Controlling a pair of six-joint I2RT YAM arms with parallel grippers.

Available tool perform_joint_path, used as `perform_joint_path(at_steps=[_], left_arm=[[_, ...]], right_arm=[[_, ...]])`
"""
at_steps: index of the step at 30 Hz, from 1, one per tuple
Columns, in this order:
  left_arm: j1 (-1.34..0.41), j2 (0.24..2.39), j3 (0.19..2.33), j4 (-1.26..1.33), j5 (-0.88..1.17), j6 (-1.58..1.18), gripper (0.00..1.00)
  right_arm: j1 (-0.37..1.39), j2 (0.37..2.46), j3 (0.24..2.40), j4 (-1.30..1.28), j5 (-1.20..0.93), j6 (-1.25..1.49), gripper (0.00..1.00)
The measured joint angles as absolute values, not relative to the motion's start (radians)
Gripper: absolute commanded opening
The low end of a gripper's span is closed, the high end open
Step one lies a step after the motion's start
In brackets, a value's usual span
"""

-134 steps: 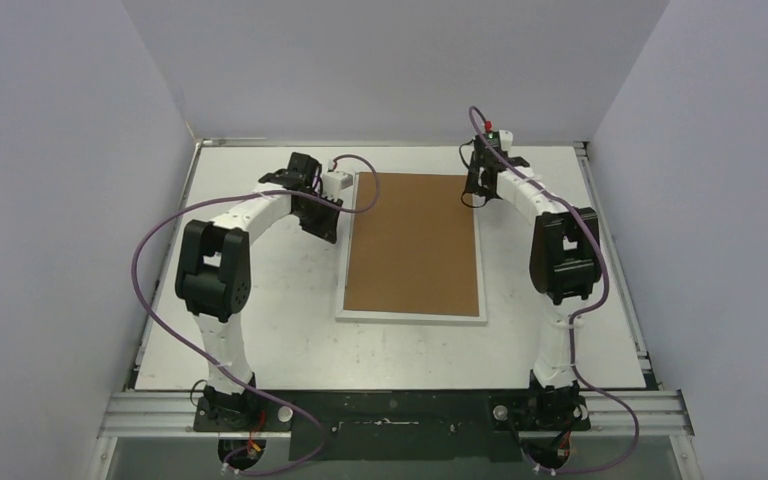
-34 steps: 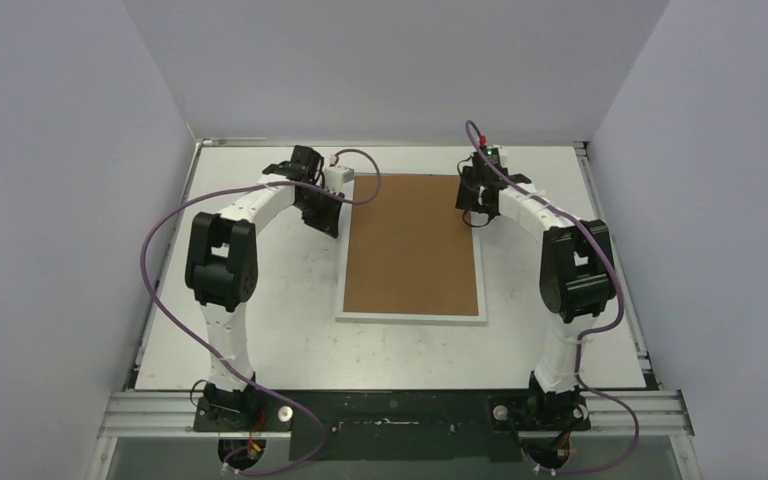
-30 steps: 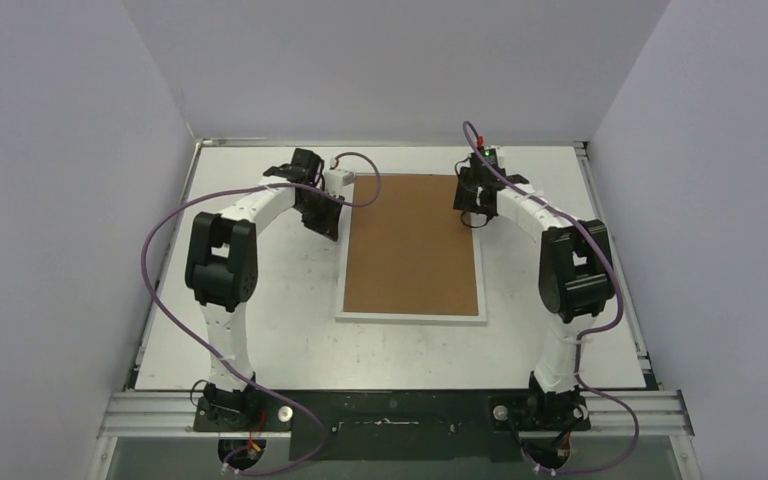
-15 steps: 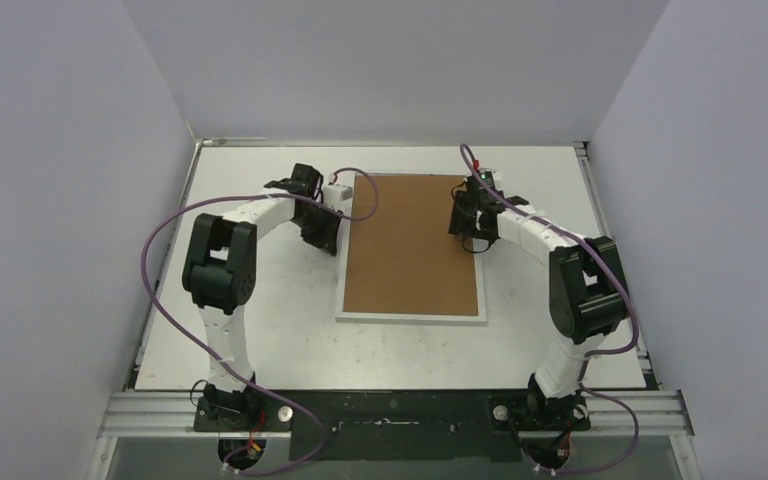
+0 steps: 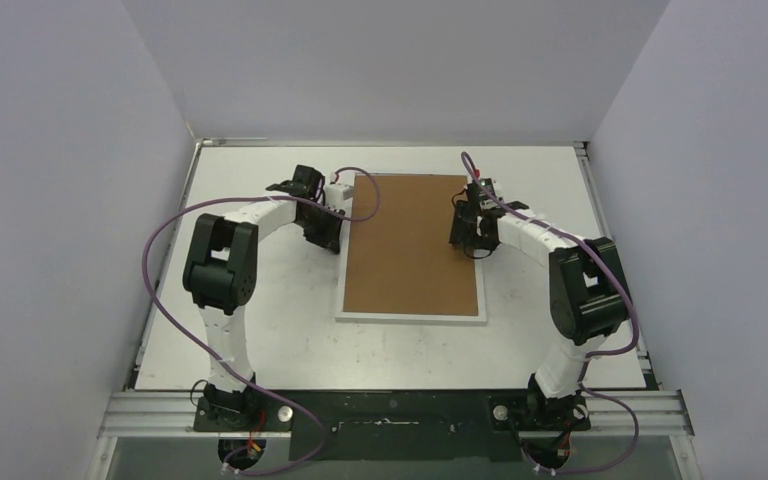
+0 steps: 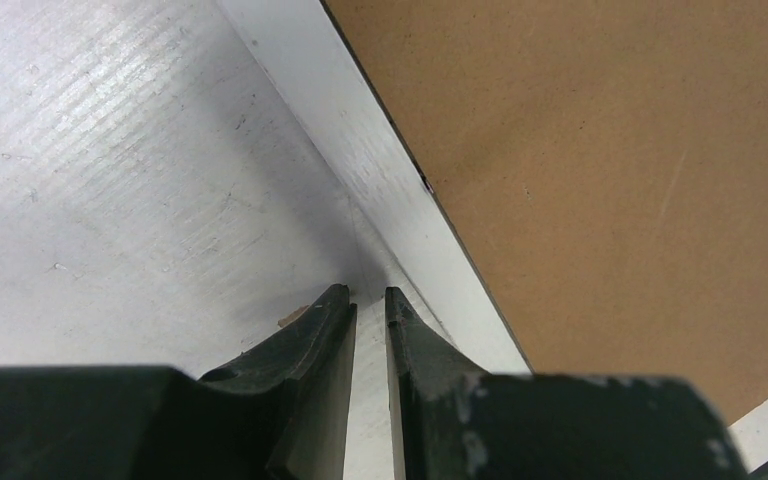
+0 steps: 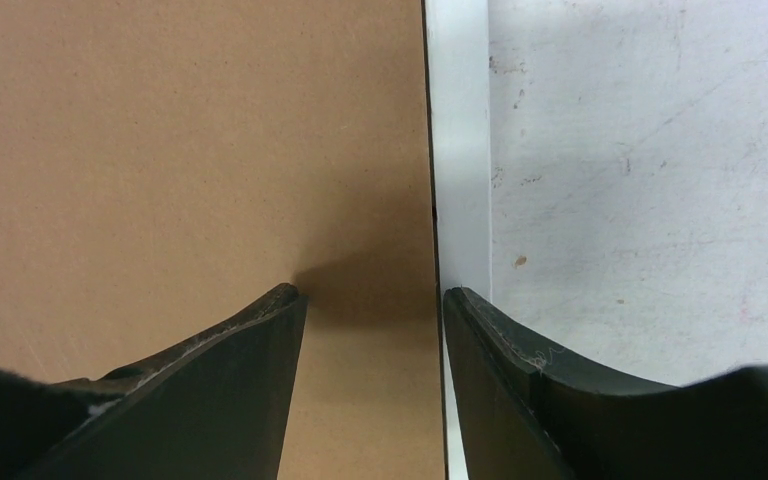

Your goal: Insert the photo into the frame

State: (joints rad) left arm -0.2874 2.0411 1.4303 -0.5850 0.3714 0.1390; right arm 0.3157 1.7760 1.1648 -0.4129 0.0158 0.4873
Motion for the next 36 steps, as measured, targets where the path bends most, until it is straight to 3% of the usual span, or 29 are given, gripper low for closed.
perform_joint_path(at_steps=[19,26,31,36], left_arm=[[-0.292,2.041,1.429,-0.579,0.374,0.139,0.17],[-0.298,2.041,1.429,-0.579,0.375,0.139,0.17],[-0.295,2.041,1.430,-0.583,0.376,0.140,0.17],[-0.282,2.040,1.453,-0.623,0.383,0.144,0.17]], right_arm=[[0.314,1.774,1.161,-0.410,-0.020,0.506,0.56],[0.316,1.765,1.161,-0.415,-0.022,0.494,0.63],[0.374,1.660,1.161,-0.435,0.048,0.465,0.64],[0.493,1.520,1.149,-0.430,0.141,0.465,0.58]])
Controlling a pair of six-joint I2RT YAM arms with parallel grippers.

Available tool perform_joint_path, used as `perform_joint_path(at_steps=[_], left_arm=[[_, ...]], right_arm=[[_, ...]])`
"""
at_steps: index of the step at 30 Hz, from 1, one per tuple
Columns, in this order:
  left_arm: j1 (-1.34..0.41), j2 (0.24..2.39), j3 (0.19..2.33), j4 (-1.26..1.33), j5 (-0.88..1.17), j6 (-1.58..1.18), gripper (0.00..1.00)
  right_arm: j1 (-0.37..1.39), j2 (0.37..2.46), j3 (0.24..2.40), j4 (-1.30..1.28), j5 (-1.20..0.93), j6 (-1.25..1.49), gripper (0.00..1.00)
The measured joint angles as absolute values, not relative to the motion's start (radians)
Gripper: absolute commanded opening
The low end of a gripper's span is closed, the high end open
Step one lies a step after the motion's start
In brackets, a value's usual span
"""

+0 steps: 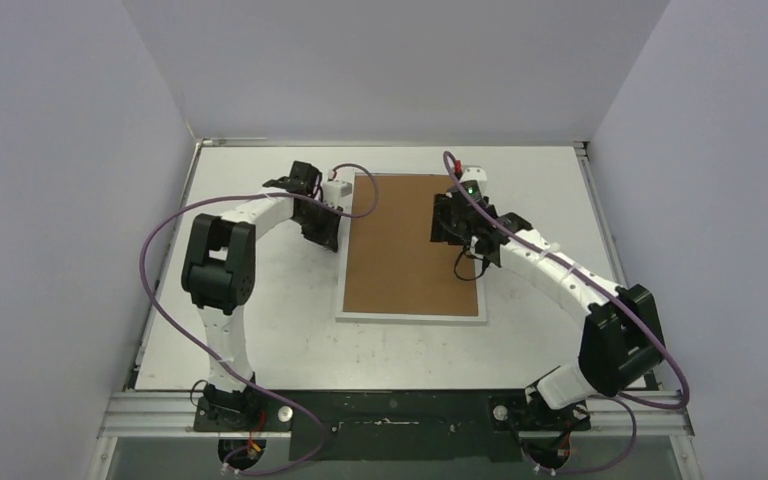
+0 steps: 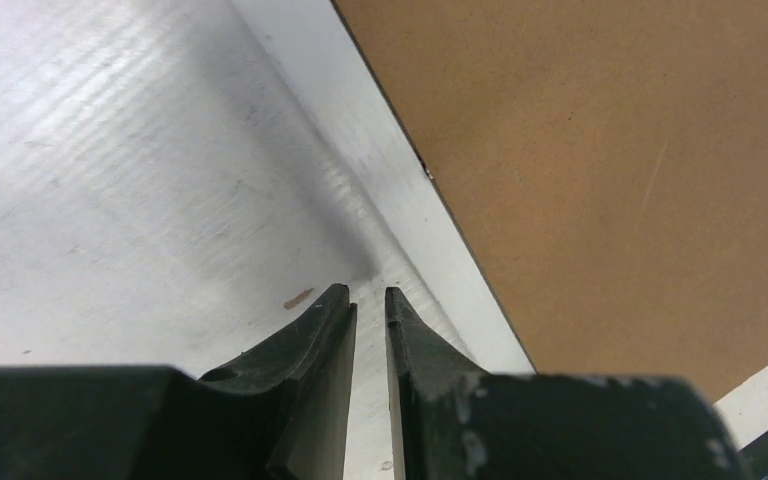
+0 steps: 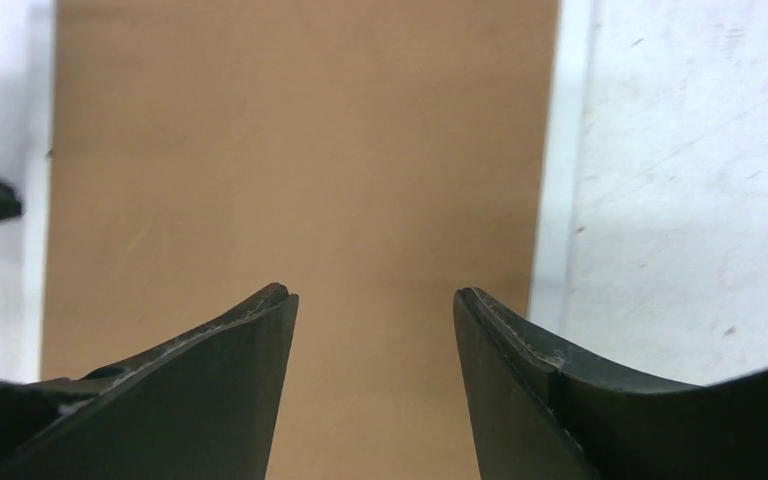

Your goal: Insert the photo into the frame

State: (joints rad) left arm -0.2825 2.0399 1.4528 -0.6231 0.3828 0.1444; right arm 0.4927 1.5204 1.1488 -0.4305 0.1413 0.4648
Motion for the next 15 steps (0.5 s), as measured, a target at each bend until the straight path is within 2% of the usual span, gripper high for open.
perform_joint_path(at_steps=[4,10,15], left_arm=[[-0.252,2.035,1.492,-0.656,0.395,0.155,0.17],[-0.214,2.022,1.522,-0.673,0.402,0.168,0.17],[-0.217,2.020,1.522,-0.678,0.409,0.169,0.17]], right_arm=[[0.610,1.444,1.061,-0.421,0.170,0.521,0.52],[0.823,1.434,0.928,-0.432,0.179,0.651,0.40],[0.900,1.434,0.904,-0.424,0.185,0.721,0.29]])
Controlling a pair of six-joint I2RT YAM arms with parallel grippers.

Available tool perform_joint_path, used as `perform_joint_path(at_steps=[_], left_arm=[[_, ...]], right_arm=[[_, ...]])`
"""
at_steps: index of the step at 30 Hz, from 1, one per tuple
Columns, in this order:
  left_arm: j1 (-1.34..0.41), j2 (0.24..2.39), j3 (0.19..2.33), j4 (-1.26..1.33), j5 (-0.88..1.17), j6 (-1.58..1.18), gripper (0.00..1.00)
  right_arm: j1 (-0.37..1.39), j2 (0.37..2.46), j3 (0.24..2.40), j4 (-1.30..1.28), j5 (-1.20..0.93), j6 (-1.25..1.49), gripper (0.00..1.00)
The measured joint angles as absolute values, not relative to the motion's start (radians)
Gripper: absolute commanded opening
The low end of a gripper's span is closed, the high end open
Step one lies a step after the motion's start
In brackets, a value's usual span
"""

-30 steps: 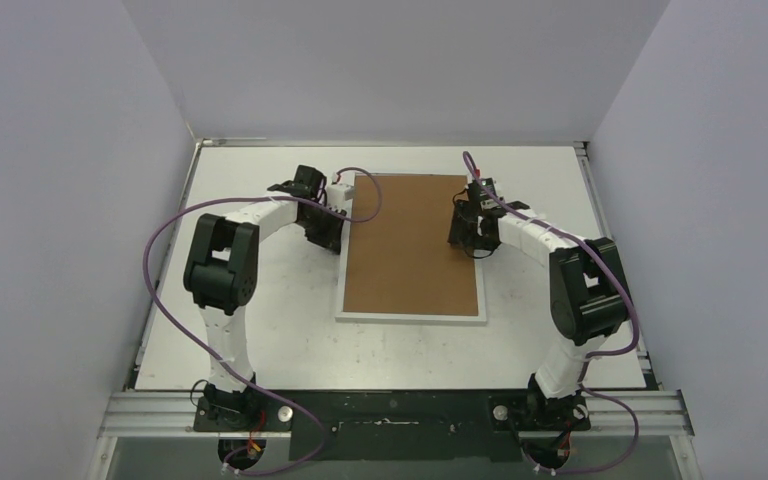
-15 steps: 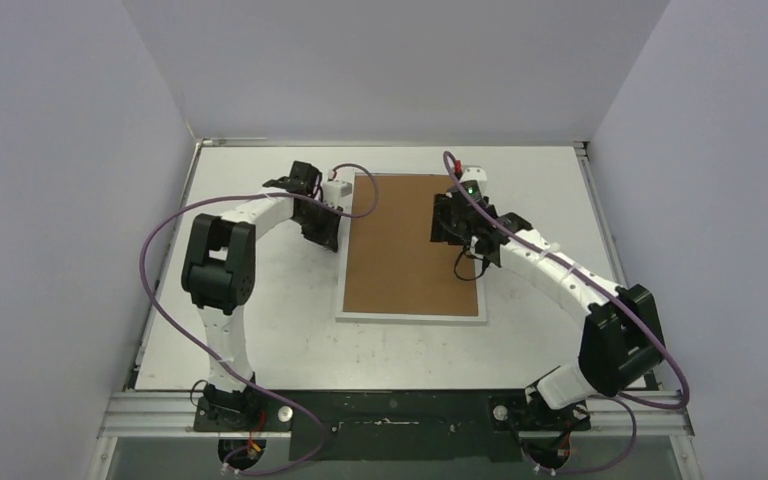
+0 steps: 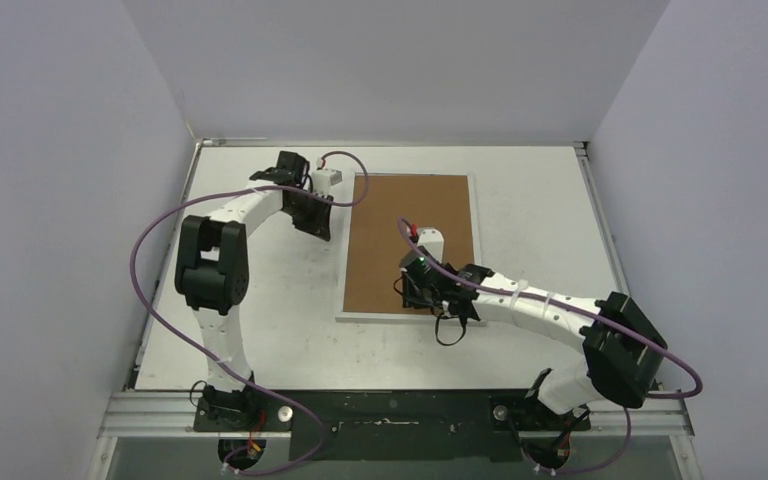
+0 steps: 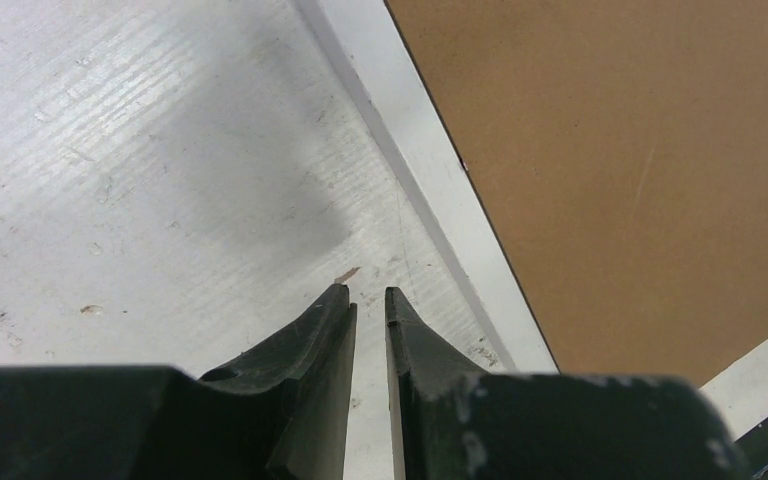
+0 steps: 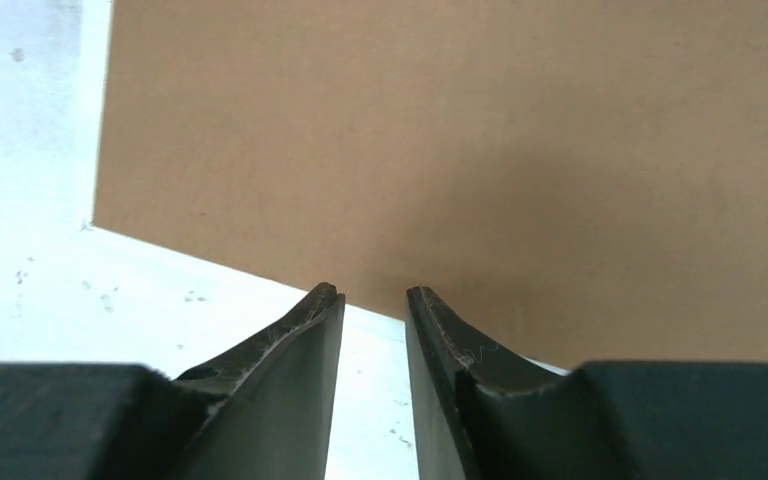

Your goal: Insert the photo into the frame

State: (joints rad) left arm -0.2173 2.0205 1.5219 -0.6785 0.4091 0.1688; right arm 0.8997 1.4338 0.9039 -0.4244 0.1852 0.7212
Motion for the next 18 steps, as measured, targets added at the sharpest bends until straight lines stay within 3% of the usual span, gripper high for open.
perform_joint_path(at_steps=[7,18], left_arm=[[-0.221,2.020,1.522,-0.681,0.428,0.167,0.17],[-0.221,2.004,1.522,-0.699,0.471,0.142,0.17]], right_arm=[[0.989,1.481,0.905,-0.366,0.195,0.765,0.19],[1.086,1.530,0.905,-0.348,0.217,0.776,0.18]])
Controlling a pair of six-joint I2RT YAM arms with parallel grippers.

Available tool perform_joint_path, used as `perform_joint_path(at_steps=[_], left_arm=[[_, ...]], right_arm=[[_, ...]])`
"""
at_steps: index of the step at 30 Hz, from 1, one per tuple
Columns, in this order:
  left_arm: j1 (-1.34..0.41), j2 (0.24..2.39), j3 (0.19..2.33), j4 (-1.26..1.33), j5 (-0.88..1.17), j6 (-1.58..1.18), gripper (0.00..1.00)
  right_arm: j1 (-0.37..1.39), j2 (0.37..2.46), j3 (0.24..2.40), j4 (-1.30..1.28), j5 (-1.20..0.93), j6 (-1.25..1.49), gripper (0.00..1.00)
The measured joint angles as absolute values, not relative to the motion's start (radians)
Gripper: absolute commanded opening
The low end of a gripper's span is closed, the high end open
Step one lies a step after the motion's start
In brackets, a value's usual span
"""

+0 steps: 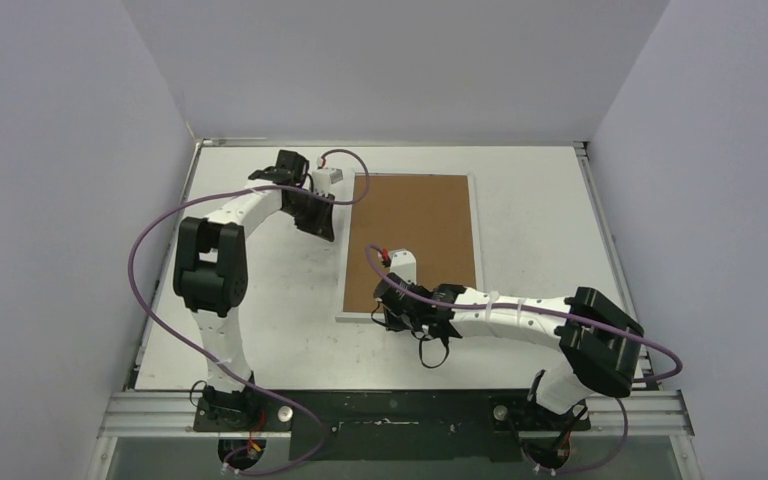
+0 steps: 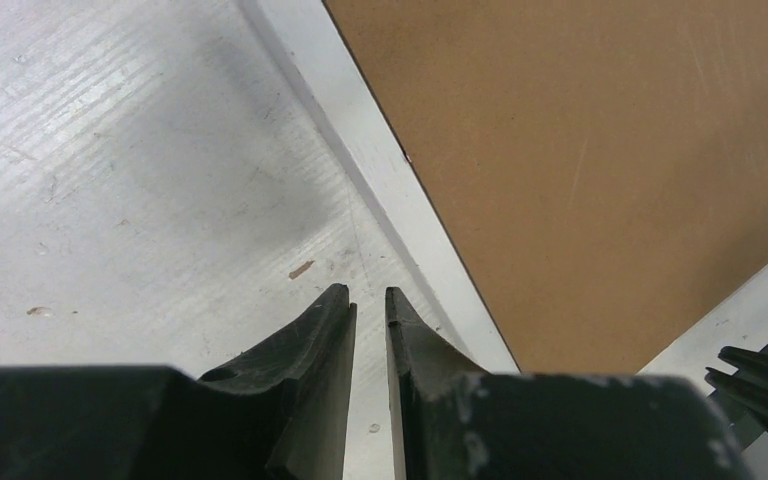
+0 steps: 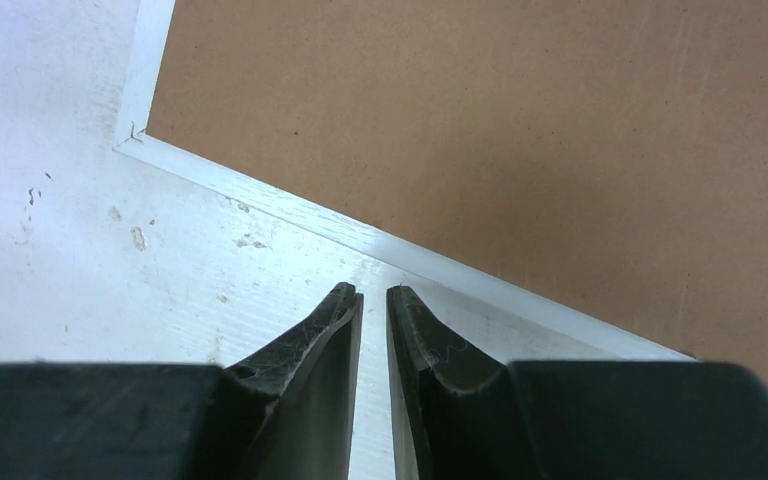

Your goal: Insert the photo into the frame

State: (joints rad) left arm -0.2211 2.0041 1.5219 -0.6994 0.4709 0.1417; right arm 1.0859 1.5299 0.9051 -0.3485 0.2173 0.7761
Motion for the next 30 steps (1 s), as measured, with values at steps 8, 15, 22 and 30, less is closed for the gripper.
perform_joint_path(at_steps=[8,15,22,30], left_arm=[[-0.258,2.003,1.514,-0.696,0.485,0.133,0.18],[-0.278,2.003,1.482,-0.691,0.479,0.134,0.18],[-0.279,2.007,1.481,-0.673,0.471,0.134,0.18],[-0.291,2.013,1.472,-0.665,0.445,0.136,0.18]], right_arm=[[1.086,1.530,0.905,-0.339,0.227,0.776,0.17],[1.086,1.543,0.905,-0.314,0.232,0.776,0.16],[1.086,1.547,0.884,-0.280,0.231,0.775,0.15],[1.086,1.555,0.884,-0.263,0.230,0.772,0.15]])
